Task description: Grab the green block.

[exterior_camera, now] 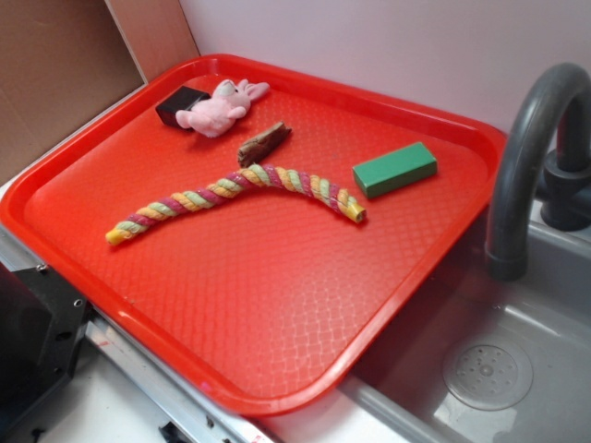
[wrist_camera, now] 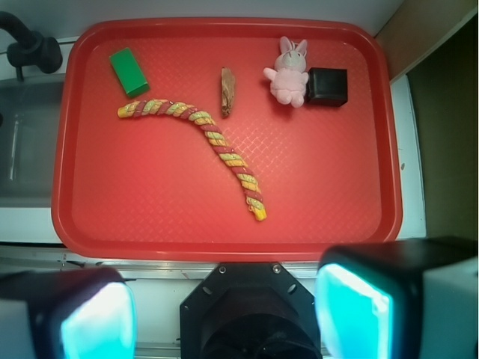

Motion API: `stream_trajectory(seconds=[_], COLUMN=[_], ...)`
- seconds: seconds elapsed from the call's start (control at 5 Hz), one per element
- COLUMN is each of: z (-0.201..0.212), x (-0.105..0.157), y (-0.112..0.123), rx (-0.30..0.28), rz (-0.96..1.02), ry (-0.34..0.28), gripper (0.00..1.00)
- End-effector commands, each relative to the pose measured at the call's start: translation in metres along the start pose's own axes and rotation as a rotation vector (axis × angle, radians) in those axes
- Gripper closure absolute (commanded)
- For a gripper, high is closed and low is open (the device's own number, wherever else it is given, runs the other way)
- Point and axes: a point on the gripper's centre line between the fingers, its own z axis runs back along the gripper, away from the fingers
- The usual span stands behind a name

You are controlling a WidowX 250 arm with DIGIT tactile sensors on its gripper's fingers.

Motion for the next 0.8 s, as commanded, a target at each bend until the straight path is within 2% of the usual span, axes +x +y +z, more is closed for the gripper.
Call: stream_trajectory(seconds=[0.0, 0.6], z=[0.0, -0.02], x=[0.0, 0.022], y=[0.0, -0.017], rx=[0.0, 0.001], rz=[0.0, 0.012], ry=[0.0, -0.116], gripper=[0.0, 0.0])
